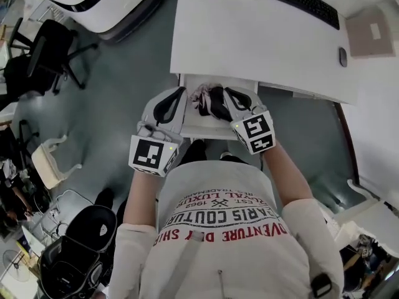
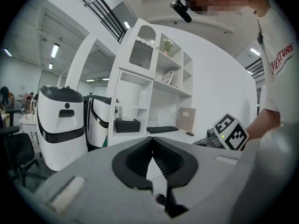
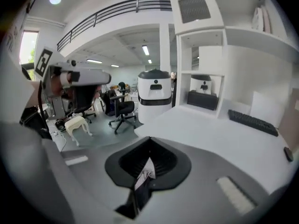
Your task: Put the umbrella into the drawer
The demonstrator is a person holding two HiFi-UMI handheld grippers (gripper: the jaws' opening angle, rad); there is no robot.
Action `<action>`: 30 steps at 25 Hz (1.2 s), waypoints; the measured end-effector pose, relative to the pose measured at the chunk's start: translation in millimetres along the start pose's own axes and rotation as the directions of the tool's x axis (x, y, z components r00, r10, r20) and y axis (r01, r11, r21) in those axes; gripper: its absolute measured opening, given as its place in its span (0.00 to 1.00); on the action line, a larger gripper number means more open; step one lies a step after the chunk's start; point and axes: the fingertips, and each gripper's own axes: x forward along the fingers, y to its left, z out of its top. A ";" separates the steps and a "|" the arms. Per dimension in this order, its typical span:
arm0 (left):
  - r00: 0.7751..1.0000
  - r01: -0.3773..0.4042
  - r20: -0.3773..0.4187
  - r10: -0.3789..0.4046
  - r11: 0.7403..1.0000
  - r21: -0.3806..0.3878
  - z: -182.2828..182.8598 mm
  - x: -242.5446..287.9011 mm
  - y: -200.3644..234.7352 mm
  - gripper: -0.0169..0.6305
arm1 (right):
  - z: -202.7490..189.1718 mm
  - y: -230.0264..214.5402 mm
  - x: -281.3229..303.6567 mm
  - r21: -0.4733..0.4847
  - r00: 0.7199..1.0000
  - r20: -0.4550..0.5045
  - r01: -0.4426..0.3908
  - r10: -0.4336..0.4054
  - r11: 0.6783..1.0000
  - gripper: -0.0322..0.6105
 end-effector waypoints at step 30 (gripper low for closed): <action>0.990 -0.036 0.138 0.010 0.982 0.188 136.5 -47.6 -46.9 0.04 | 163.7 -17.9 -185.4 0.041 0.823 0.543 0.173 -0.167 0.984 0.05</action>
